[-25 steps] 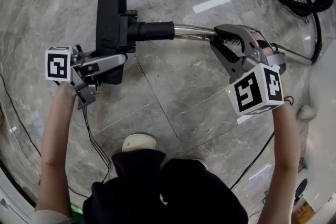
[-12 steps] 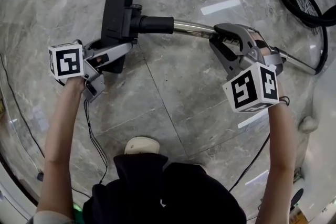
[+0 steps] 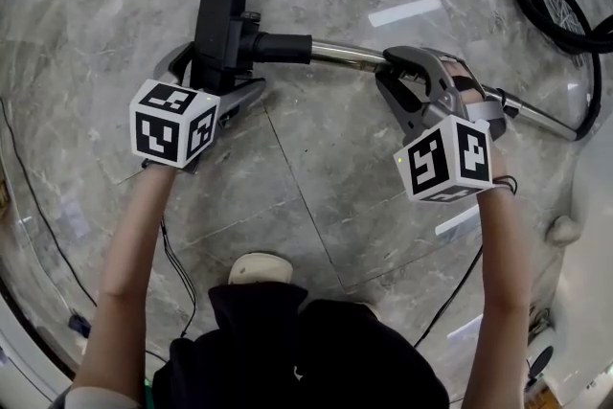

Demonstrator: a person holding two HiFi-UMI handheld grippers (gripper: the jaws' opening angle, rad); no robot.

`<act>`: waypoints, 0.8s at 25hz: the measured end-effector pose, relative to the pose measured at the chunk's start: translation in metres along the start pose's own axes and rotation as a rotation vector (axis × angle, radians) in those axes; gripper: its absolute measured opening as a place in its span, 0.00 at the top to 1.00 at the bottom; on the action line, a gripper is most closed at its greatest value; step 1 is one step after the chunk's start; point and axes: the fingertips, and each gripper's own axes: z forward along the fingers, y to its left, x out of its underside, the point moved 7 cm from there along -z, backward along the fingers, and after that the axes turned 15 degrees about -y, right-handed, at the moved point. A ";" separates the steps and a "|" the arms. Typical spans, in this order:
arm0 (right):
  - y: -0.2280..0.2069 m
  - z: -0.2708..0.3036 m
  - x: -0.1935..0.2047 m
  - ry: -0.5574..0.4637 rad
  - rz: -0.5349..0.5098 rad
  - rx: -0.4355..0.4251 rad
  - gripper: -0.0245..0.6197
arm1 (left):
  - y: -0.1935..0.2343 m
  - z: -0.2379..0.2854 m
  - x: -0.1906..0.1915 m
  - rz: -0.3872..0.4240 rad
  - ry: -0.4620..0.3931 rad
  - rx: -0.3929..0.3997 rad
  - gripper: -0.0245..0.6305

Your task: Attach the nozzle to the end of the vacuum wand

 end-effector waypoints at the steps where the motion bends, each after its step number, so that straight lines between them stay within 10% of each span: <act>1: 0.003 0.004 0.002 0.006 0.001 -0.012 0.74 | -0.002 0.000 -0.002 0.086 0.004 -0.013 0.10; 3: 0.011 0.012 0.007 0.019 0.005 -0.033 0.74 | -0.008 0.000 -0.007 0.204 -0.003 -0.008 0.10; 9: 0.016 0.030 0.016 0.032 0.026 -0.034 0.74 | -0.020 -0.003 -0.015 0.042 -0.050 0.075 0.10; 20: 0.031 0.038 0.022 0.058 -0.025 -0.055 0.74 | -0.038 -0.015 -0.013 0.016 -0.057 0.120 0.10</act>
